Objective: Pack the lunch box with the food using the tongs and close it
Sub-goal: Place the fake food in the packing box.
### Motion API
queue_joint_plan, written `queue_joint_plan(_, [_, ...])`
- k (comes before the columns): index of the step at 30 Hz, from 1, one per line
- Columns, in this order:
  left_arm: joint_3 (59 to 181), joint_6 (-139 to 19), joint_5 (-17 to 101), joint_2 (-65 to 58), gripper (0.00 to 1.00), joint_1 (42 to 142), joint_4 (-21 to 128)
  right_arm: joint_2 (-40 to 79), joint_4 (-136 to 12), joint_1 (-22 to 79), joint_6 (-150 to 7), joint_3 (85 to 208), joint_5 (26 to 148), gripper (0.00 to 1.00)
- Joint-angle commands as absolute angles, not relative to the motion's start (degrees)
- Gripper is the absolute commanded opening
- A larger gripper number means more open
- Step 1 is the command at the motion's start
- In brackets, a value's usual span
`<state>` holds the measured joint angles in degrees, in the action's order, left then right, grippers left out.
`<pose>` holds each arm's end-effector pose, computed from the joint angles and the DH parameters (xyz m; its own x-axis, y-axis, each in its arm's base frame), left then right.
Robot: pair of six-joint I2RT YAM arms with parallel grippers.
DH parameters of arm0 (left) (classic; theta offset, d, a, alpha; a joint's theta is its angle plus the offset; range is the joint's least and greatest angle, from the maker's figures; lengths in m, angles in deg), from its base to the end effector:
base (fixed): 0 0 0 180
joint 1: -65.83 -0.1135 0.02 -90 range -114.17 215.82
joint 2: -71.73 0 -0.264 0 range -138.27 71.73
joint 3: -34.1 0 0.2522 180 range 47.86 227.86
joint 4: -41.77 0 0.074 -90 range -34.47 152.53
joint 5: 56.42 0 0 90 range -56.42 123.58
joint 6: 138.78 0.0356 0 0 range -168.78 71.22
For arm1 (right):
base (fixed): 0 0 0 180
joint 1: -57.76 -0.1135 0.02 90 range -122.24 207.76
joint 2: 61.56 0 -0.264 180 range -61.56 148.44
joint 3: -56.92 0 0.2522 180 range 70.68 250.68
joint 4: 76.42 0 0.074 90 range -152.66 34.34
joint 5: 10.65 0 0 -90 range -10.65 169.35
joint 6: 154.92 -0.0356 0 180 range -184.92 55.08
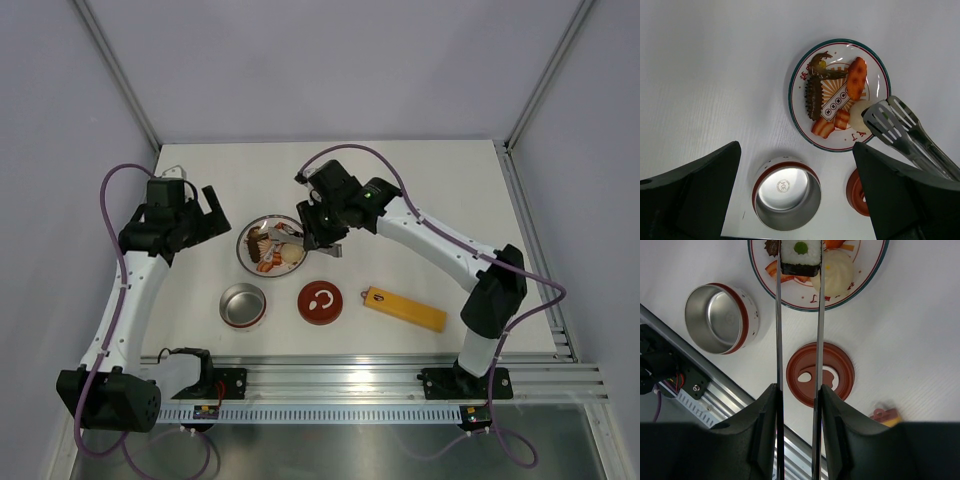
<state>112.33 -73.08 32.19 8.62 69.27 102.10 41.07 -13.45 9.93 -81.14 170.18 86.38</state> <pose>0.2209 -0.0124 0.3370 -0.6633 -0.3723 -0.6492 -0.2524 0.9280 -0.2742 0.2602 0.2938 0.3311 -0.7298 -0.3928 -0.5596 -0.6061 0.7504 0.2637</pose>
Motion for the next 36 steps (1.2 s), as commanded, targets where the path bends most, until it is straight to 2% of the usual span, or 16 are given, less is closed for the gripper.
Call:
queue_joint_plan(1, [115.44,-73.3,30.24,8.37,0.99,69.25,102.64,36.26,-15.02,7.5,-79.51,169.73,86.74,0.25])
queue_joint_plan(12, [119.49,-74.54,29.54,8.1,0.99,67.23,106.51,33.01,-16.52,1.34,-79.33,165.86,85.68,0.25])
queue_joint_plan(36, [119.14,-75.33,29.62,8.54,0.99,66.79,106.42,38.89,-20.56,-10.0,-74.06,165.34,82.61,0.25])
